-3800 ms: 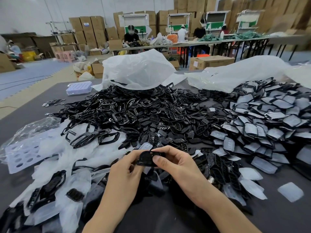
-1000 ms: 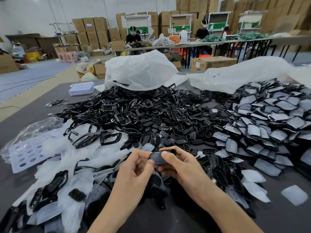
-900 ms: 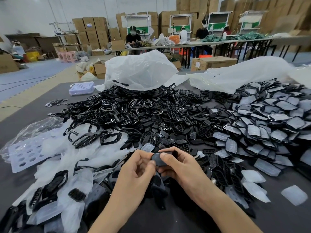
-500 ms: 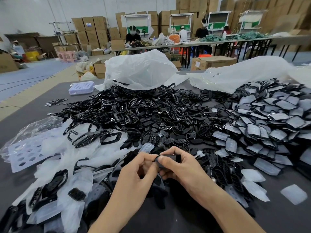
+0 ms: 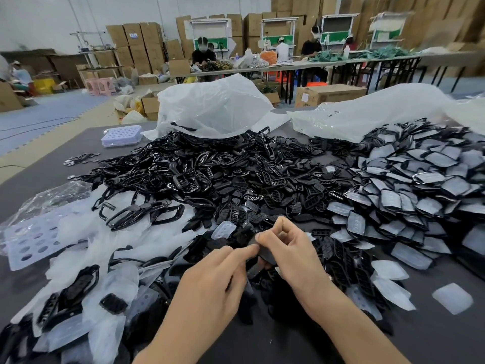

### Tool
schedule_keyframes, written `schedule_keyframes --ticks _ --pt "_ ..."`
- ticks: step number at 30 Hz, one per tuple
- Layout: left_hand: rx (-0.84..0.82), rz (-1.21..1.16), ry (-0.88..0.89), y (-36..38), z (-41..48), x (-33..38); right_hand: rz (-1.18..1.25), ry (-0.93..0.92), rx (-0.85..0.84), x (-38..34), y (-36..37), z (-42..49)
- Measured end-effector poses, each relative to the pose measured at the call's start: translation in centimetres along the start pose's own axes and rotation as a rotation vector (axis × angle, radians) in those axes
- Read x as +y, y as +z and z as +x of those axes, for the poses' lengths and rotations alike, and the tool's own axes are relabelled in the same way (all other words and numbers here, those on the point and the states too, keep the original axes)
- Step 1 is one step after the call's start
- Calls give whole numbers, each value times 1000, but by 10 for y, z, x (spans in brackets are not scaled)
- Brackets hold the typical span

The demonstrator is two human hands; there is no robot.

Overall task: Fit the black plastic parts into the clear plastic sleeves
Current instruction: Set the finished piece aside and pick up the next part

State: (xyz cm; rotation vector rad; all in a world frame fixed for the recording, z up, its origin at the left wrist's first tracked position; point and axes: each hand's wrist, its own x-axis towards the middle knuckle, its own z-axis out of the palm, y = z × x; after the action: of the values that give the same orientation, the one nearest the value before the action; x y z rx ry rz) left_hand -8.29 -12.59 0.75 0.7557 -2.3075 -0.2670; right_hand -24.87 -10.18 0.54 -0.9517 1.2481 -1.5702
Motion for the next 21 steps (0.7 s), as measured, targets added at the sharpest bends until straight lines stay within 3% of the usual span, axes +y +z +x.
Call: schedule_keyframes --ticks 7,12,21 --pt "-99 -90 52 7 -4 16 8 -17 63 0 -2 0" --pt "-39 -180 46 8 -4 16 37 -8 71 -7 -1 -1" --pt "220 -410 -337 11 -2 -6 32 -10 -21 -3 0 -3"
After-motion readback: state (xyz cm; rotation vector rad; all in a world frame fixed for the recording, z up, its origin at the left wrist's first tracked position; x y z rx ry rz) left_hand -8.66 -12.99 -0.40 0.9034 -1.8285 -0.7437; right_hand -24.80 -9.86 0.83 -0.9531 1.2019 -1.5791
